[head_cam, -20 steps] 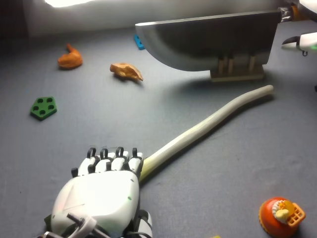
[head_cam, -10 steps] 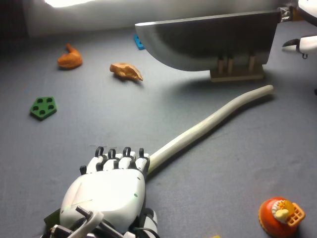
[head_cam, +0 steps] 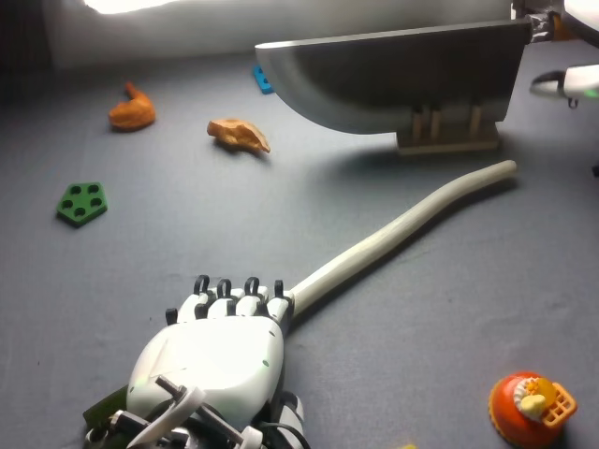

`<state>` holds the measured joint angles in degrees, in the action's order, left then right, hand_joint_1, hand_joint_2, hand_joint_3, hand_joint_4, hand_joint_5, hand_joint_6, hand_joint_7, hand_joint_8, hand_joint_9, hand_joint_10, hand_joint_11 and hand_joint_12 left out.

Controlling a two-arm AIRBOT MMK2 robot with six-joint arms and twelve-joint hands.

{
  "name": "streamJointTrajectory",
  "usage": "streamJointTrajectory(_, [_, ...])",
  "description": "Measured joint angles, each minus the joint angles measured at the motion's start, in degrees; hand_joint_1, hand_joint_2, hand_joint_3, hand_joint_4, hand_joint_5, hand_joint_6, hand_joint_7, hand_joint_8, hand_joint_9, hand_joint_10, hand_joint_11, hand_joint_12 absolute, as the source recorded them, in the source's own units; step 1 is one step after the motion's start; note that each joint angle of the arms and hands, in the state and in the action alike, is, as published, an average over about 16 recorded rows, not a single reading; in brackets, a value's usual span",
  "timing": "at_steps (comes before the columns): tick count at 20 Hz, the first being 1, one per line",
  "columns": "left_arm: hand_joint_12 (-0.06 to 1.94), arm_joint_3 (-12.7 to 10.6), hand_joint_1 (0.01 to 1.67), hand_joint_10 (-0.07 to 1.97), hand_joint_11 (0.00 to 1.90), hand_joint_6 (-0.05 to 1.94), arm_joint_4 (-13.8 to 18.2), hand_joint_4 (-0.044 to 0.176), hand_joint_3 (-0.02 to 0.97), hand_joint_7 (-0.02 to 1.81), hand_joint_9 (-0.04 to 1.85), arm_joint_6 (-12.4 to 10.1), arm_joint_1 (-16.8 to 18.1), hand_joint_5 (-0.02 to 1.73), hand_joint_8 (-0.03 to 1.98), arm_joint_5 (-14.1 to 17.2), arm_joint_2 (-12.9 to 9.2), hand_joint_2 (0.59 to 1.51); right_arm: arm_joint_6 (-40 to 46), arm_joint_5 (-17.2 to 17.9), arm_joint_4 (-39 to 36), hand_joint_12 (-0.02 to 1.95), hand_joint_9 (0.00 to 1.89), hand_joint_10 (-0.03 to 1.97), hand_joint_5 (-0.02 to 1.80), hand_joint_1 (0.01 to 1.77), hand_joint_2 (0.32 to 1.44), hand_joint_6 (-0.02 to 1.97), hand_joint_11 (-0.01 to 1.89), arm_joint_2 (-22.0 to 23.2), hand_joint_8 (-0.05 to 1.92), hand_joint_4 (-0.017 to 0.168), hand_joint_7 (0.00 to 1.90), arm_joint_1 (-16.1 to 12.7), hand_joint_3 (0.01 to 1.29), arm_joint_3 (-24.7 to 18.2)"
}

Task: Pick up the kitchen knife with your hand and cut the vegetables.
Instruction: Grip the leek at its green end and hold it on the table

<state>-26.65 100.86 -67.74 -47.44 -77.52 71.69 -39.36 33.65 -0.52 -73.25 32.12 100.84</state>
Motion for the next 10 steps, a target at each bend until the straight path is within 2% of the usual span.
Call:
streamJointTrajectory(5, [0.30, -0.7, 0.85, 0.02, 0.02, -0.01, -0.1, 0.005, 0.018, 0.17, 0.14, 0.0, -0.1, 0.21, -0.01, 1.4, 0.0, 1.366, 0.1, 0.2, 0.3, 1.84, 0.64, 1.70, 0.60, 1.16, 1.01, 1.42, 0.58, 0.0, 1.56, 0.001, 0.68, 0.0, 0.21, 0.1])
streamJointTrajectory(7, [0.29, -0.9, 0.82, 0.02, 0.02, -0.01, -0.2, 0.007, 0.018, 0.17, 0.14, 0.0, -0.1, 0.21, -0.01, 1.8, 0.0, 1.364, 0.1, 0.3, 0.4, 1.90, 0.80, 1.79, 0.69, 1.18, 0.98, 1.51, 0.78, 0.0, 1.69, 0.000, 0.82, 0.0, 0.30, 0.1])
streamJointTrajectory(10, [0.28, -1.2, 0.79, 0.02, 0.02, -0.01, -0.4, 0.011, 0.018, 0.17, 0.14, 0.0, -0.2, 0.21, -0.01, 2.2, 0.0, 1.362, 0.2, 0.5, 0.6, 1.90, 1.05, 1.83, 0.84, 1.24, 0.95, 1.56, 1.07, 0.0, 1.78, -0.001, 1.02, 0.0, 0.39, 0.2])
